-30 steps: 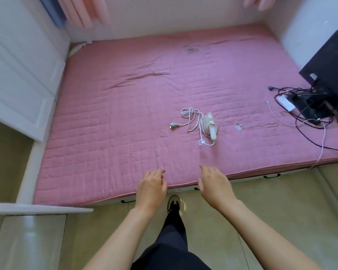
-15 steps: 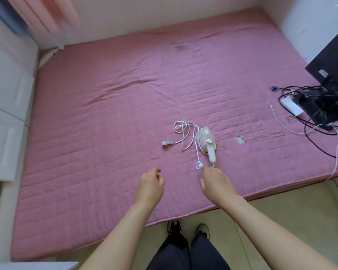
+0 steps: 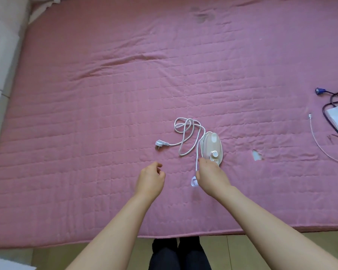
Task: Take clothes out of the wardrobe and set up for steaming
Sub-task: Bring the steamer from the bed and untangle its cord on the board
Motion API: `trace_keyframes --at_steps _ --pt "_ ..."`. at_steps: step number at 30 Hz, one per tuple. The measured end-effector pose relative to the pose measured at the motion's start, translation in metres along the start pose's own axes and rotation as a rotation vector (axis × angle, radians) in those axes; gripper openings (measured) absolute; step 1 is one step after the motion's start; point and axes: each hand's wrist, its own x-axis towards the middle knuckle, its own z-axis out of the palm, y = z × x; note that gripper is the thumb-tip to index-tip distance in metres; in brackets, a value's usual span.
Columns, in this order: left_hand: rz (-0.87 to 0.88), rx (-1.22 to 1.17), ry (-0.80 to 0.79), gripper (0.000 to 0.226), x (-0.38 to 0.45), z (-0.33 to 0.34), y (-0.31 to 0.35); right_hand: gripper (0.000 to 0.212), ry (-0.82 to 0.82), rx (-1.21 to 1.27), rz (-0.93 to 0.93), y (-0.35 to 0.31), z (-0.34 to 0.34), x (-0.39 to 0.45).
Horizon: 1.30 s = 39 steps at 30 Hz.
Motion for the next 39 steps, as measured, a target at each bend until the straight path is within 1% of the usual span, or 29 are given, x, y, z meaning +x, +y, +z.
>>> trace_keyframes --at_steps 6,11,15,16,18,19,23,26,27,28,30,32,34,35,37,39 --pt "-0.079 -0.064 -0.021 0.028 0.064 0.048 -0.003 0.024 0.018 -0.102 -0.027 0.025 0.021 0.08" --pt "-0.155 -0.151 -0.084 0.027 0.105 0.083 -0.011 0.054 0.075 -0.212 -0.123 0.045 0.038 0.14" --pt "-0.34 -0.359 -0.146 0.016 0.136 0.104 -0.015 0.08 0.154 -0.314 -0.171 0.049 0.044 0.184" --pt "-0.368 -0.405 -0.147 0.017 0.145 0.11 -0.016 0.082 0.181 -0.338 -0.174 0.049 0.044 0.194" --pt "-0.425 -0.513 -0.169 0.025 0.159 0.121 -0.017 0.081 0.212 -0.37 -0.162 0.049 0.044 0.215" --pt "-0.457 -0.582 -0.175 0.024 0.164 0.125 -0.014 0.081 0.213 -0.377 -0.147 0.051 0.044 0.225" --pt "-0.595 -0.856 -0.16 0.007 0.181 0.143 -0.007 0.087 0.184 -0.349 -0.104 0.059 0.051 0.261" --pt "-0.643 -0.993 -0.128 0.017 0.186 0.151 -0.007 0.107 0.117 -0.287 -0.086 0.066 0.058 0.277" --pt "-0.652 -1.051 -0.123 0.017 0.187 0.15 -0.004 0.111 0.095 -0.258 -0.083 0.066 0.059 0.28" --pt "-0.657 -1.099 -0.122 0.014 0.188 0.151 -0.004 0.111 0.079 -0.229 -0.084 0.065 0.06 0.282" --pt "-0.665 -1.163 -0.131 0.007 0.19 0.15 -0.002 0.1 0.082 -0.186 -0.103 0.058 0.062 0.286" --pt "-0.658 -1.176 -0.16 0.016 0.193 0.149 -0.002 0.092 0.085 -0.134 -0.114 0.05 0.062 0.286" --pt "-0.662 -1.171 -0.165 0.027 0.194 0.147 -0.004 0.088 0.052 -0.099 -0.105 0.043 0.061 0.282" --pt "-0.665 -1.166 -0.161 0.029 0.194 0.145 -0.005 0.083 0.039 -0.086 -0.099 0.041 0.061 0.279" --pt "-0.65 -1.171 -0.111 0.032 0.194 0.146 -0.009 0.072 0.017 -0.05 -0.094 0.037 0.064 0.272" --pt "-0.59 -1.125 -0.05 0.038 0.194 0.148 -0.016 0.065 -0.009 -0.015 -0.092 0.033 0.071 0.263"
